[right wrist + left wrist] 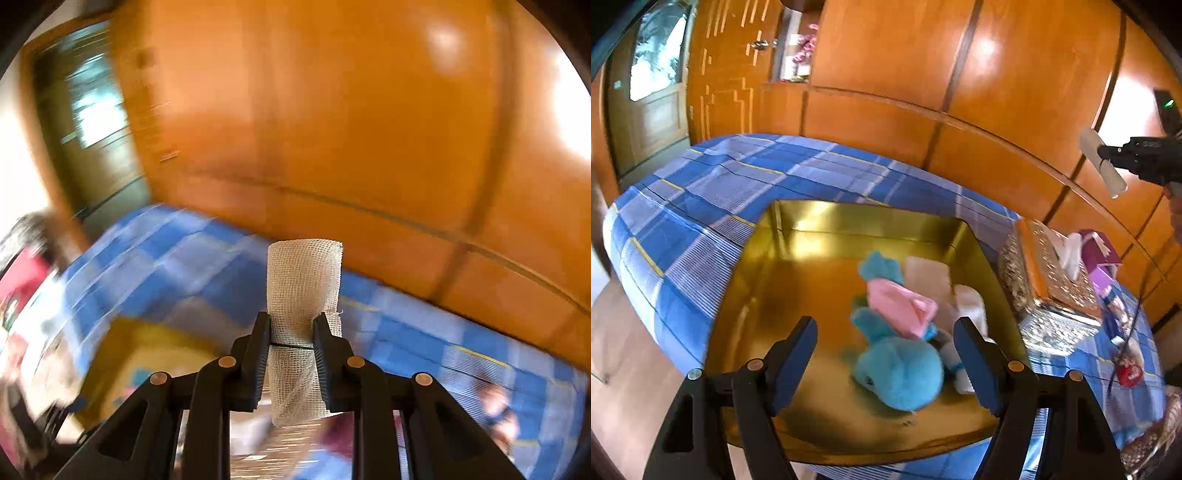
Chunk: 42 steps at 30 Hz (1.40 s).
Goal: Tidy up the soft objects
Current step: 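Carry the beige mesh towel to the gold tray and release it with the right tool, then move the left tool from the tray to the brown satin scrunchie on the bed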
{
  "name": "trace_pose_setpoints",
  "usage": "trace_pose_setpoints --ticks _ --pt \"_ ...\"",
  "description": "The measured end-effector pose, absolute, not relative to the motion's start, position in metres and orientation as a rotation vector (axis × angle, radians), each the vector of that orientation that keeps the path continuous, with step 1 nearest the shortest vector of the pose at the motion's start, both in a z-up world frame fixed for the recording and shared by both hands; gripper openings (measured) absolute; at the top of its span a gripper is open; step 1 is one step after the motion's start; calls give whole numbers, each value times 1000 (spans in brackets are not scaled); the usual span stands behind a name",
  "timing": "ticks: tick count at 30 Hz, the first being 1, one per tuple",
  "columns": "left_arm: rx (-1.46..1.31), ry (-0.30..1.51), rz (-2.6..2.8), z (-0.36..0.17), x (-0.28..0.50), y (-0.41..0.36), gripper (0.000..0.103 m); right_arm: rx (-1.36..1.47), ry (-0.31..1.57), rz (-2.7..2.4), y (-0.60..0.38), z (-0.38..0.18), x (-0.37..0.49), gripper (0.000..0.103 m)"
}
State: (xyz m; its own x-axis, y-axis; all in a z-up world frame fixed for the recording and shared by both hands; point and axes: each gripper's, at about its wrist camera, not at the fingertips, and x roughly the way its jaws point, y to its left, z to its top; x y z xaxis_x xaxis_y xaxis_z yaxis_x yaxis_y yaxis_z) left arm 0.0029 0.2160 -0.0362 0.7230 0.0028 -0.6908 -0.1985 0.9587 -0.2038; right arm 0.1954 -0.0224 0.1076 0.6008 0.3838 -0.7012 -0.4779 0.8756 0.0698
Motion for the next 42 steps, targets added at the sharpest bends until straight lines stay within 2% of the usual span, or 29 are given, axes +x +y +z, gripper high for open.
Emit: trace_pose_setpoints --ticks 8,17,26,28,33,36,37,42 --pt "-253 719 235 -30 -1 242 77 -215 888 717 76 35 131 22" --pt "-220 694 239 -27 -2 237 77 -217 949 640 122 -26 144 24" --pt "-200 699 219 -29 -1 225 77 -187 949 664 121 -39 142 33" --pt "-198 699 217 -29 -1 223 80 -169 944 666 117 -38 141 41" --pt "-192 691 214 -27 -3 220 82 -161 912 653 108 -30 133 50" --pt "-189 684 217 -25 -4 218 84 -176 859 623 100 -20 121 63" --pt "-188 683 217 -25 -4 218 84 -183 836 610 97 -17 116 65" --pt "-174 684 219 -25 -5 214 85 -257 673 506 80 4 87 65"
